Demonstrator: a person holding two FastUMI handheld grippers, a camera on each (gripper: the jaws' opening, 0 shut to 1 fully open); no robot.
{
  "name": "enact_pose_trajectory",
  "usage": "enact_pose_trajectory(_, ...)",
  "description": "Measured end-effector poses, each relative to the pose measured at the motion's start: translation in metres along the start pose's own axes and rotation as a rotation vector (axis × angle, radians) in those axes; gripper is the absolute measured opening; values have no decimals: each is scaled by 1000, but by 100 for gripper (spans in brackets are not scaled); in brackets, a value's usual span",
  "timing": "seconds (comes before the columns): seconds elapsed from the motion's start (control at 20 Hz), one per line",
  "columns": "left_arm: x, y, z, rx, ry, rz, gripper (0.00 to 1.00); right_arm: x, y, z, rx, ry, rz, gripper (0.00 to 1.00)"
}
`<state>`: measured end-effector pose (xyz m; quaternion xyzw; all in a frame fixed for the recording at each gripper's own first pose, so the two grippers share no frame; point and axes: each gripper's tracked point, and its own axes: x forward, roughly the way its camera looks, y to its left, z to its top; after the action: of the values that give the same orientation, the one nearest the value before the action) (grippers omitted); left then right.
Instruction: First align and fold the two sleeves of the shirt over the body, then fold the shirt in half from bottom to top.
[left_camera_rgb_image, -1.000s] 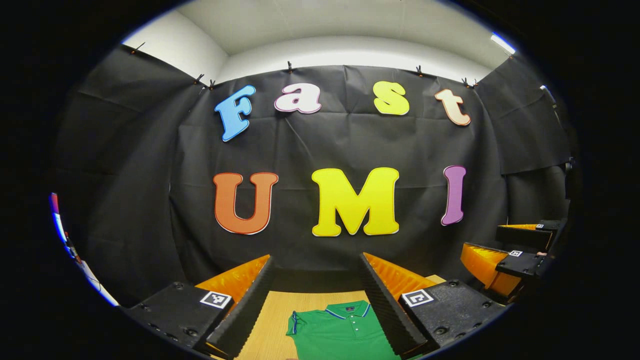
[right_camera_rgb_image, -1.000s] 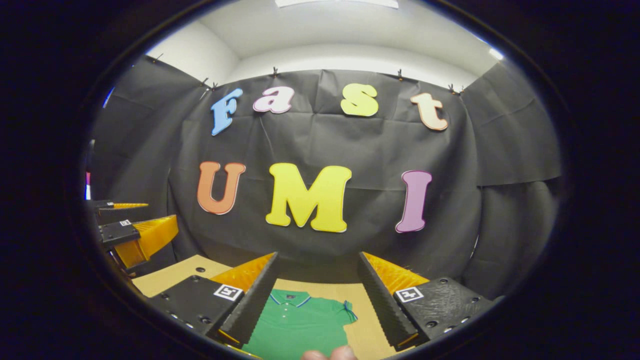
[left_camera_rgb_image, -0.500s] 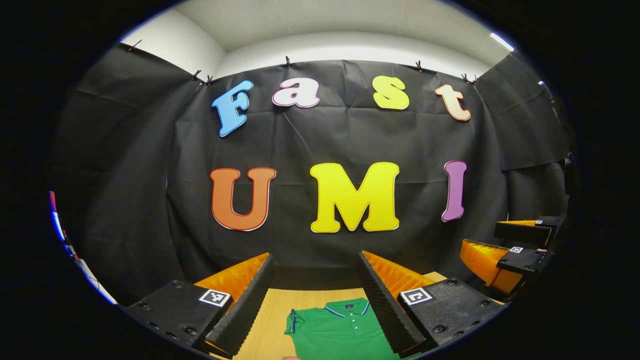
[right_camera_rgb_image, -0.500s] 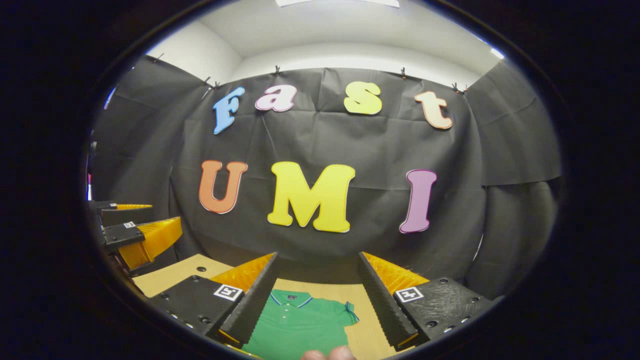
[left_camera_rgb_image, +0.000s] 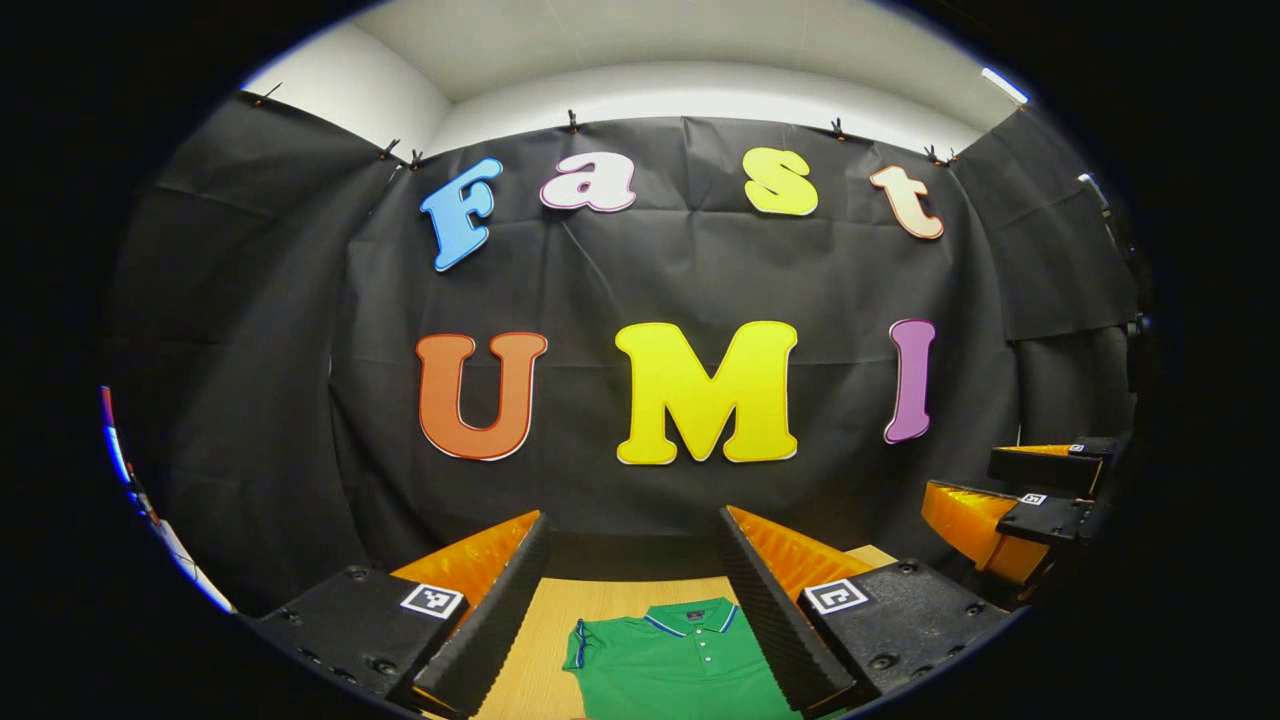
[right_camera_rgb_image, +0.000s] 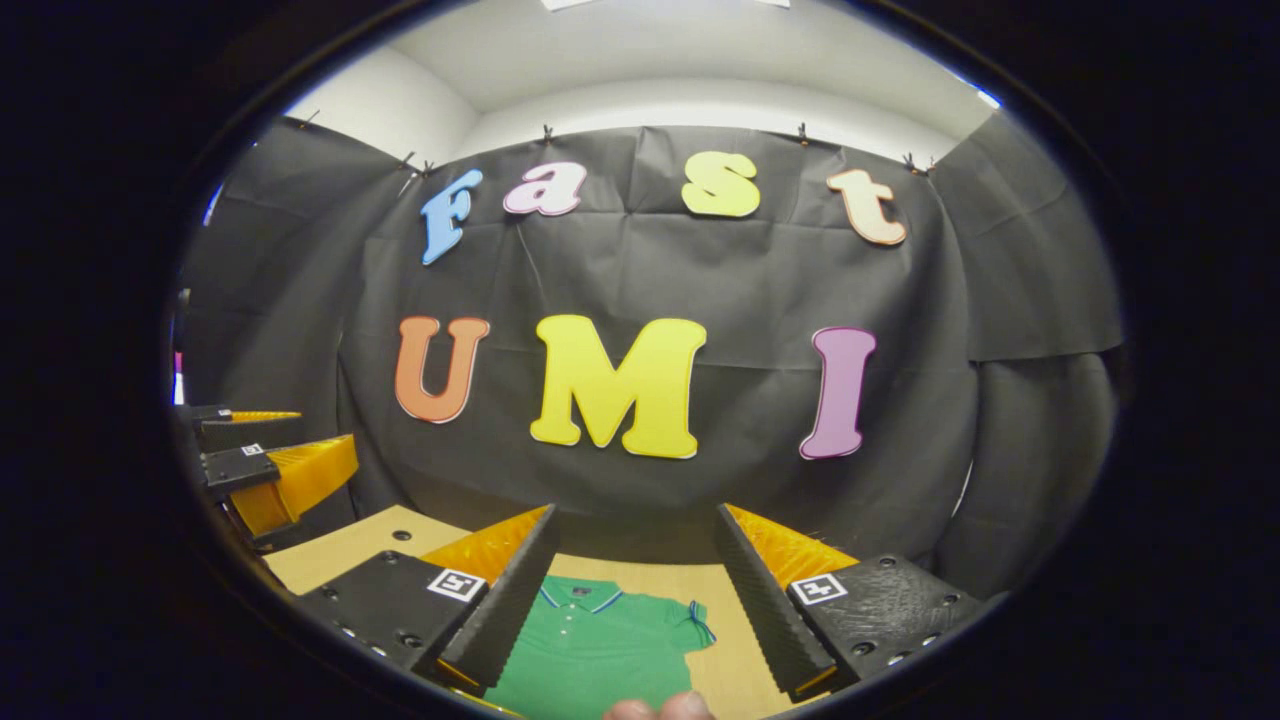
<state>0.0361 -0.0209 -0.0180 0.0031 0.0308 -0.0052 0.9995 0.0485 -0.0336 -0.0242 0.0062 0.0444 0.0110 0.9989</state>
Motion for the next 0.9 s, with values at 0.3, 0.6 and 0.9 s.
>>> enact_pose_trajectory(0.3,12,-10,-7,17,13,23,100,32,-38,-36,-16,76,-9,95)
enact_pose_trajectory(0.6,34,-29,-20,24,49,25,100,90,-81,-114,-52,232,-8,95)
enact_pose_trajectory(0.9,52,-41,-30,21,57,37,100,148,-107,-203,-38,375,-1,99)
